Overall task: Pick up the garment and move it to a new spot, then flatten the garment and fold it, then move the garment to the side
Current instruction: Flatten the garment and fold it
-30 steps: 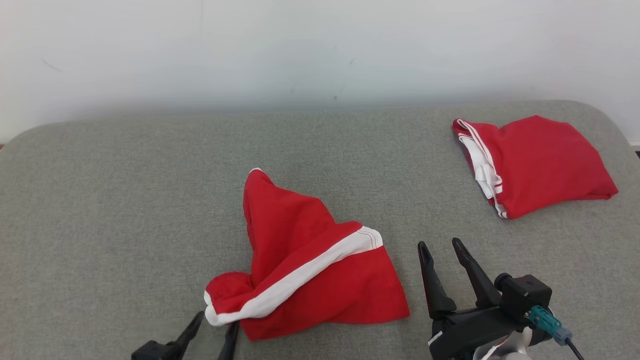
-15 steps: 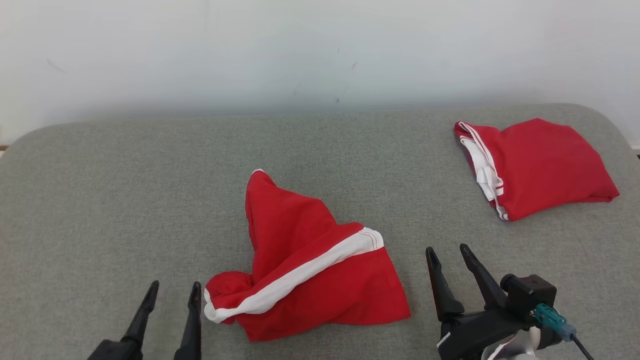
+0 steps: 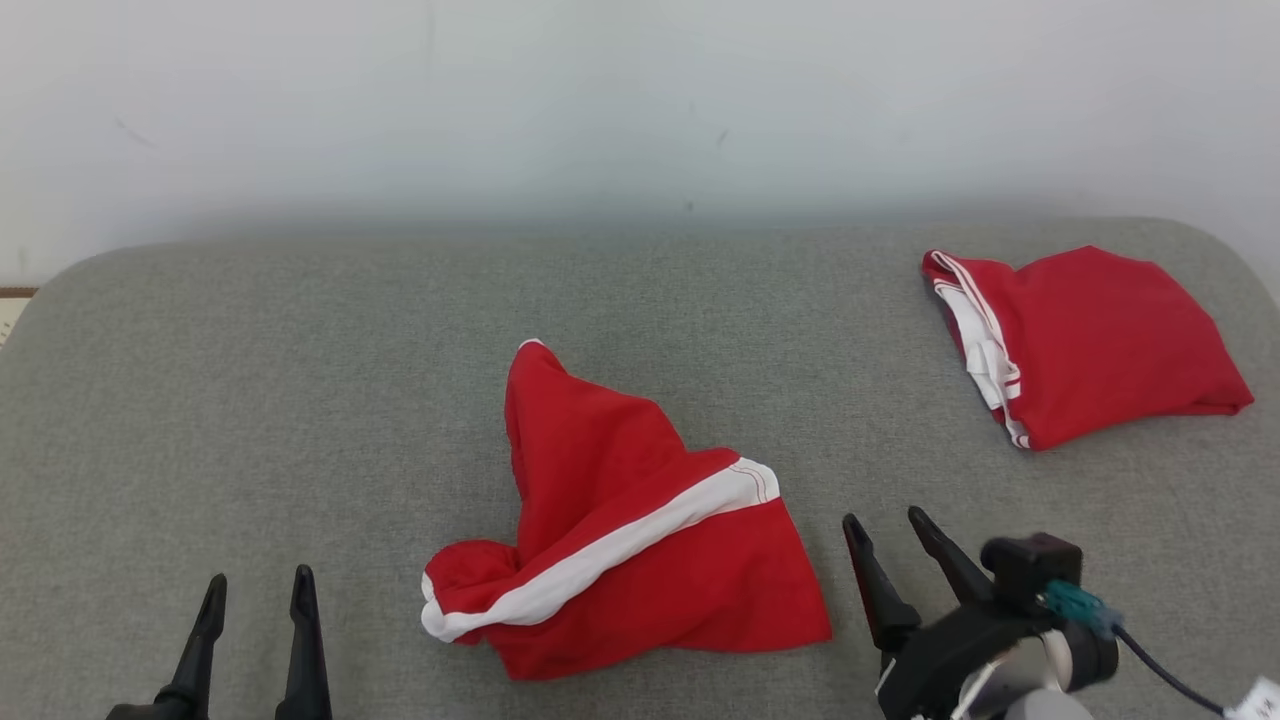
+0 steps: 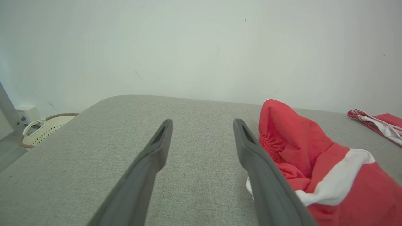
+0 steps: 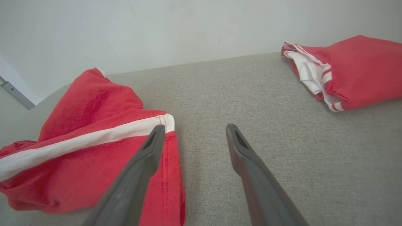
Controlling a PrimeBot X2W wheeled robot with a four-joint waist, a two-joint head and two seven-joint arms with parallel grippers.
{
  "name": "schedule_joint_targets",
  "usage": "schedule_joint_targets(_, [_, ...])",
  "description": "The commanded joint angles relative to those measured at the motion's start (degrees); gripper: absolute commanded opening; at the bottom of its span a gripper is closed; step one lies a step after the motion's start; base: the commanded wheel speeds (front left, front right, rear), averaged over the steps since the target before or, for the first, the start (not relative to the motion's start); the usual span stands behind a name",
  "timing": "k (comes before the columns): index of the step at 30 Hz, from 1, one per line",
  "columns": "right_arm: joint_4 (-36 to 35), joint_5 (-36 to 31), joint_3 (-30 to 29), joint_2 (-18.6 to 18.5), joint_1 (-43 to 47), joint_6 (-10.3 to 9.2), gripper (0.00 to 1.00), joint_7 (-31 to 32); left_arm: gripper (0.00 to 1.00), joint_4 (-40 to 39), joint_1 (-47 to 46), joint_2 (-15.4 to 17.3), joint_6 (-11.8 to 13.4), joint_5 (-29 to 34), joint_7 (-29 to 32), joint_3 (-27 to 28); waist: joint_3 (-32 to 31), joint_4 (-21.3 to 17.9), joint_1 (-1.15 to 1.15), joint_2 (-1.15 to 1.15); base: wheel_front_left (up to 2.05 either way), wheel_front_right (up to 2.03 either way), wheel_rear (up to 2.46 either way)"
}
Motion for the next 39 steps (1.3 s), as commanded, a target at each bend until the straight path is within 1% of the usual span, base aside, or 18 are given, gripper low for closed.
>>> schedule_joint_targets(1, [1.08,1.14,1.38,-0.81,-1.75,-0.04,1.0,0.5,1.0,0.29,0.89,-0.64,-0.92,0.96,-0.24,0.91,0.04,0.44,0.0,0.0,0.0,0.0,0.0])
schedule_joint_targets(6, [5.79,3.66,5.44,-2.79,-6.61,-0.04,1.0,1.72,1.0,1.45,0.78,-2.59,-3.25,2.14,-0.25,2.19,0.66,1.9,0.0,0.0,0.0,0.0,0.0])
schedule_joint_targets(9, [9.26,5.44,7.68,-4.15,-9.93,-0.04,1.0,2.37,1.0,2.15,0.15,-3.79,-4.55,2.59,-0.25,2.64,1.18,3.36,0.0,0.0,0.0,0.0,0.0])
schedule_joint_targets(10, [11.55,6.81,9.26,-4.75,-11.91,-0.04,1.0,2.72,1.0,2.64,-0.22,-4.5,-5.42,3.02,-0.25,3.06,1.56,4.3,0.0,0.0,0.0,0.0,0.0])
schedule_joint_targets(15, [17.23,10.17,12.81,-6.21,-16.7,-0.04,1.0,3.07,1.0,3.77,-0.82,-5.93,-7.43,4.15,-0.25,4.03,2.52,6.59,0.0,0.0,0.0,0.0,0.0])
schedule_joint_targets(17, [18.4,10.66,13.42,-6.41,-17.5,-0.04,1.0,3.12,1.0,3.98,-0.92,-6.26,-7.64,4.39,-0.25,4.16,2.68,7.03,0.0,0.0,0.0,0.0,0.0])
schedule_joint_targets(27, [27.52,16.51,19.38,-7.67,-23.21,-0.04,1.0,2.87,1.0,5.61,-0.88,-9.05,-10.47,6.08,-0.25,5.82,3.49,9.98,0.0,0.0,0.0,0.0,0.0])
schedule_joint_targets(28, [28.01,17.16,20.05,-7.62,-23.48,-0.04,0.8,2.91,1.0,5.69,-0.85,-9.33,-10.67,6.22,-0.25,6.03,3.53,10.1,0.0,0.0,0.0,0.0,0.0])
schedule_joint_targets(29, [28.34,17.96,20.63,-7.54,-23.85,-0.04,0.38,2.73,1.0,5.77,-0.82,-9.6,-10.99,6.45,-0.25,6.28,3.59,10.18,0.0,0.0,0.0,0.0,0.0])
schedule_joint_targets(30, [28.69,18.66,21.36,-7.59,-24.14,-0.04,0.0,2.94,1.0,5.85,-0.78,-9.82,-11.02,6.61,-0.25,6.5,3.64,10.25,0.0,0.0,0.0,0.0,0.0])
schedule_joint_targets(32, [29.1,20.2,22.72,-7.88,-24.7,-0.04,0.0,3.18,1.0,6.02,-0.68,-10.25,-11.46,6.91,-0.25,6.94,3.75,10.26,0.0,0.0,0.0,0.0,0.0])
schedule_joint_targets(39, [29.05,24.41,25.77,-8.92,-25.89,-0.04,0.0,0.4,1.0,7.0,0.01,-11.58,-12.6,7.91,-0.25,8.52,3.07,9.18,0.0,0.0,0.0,0.0,0.0])
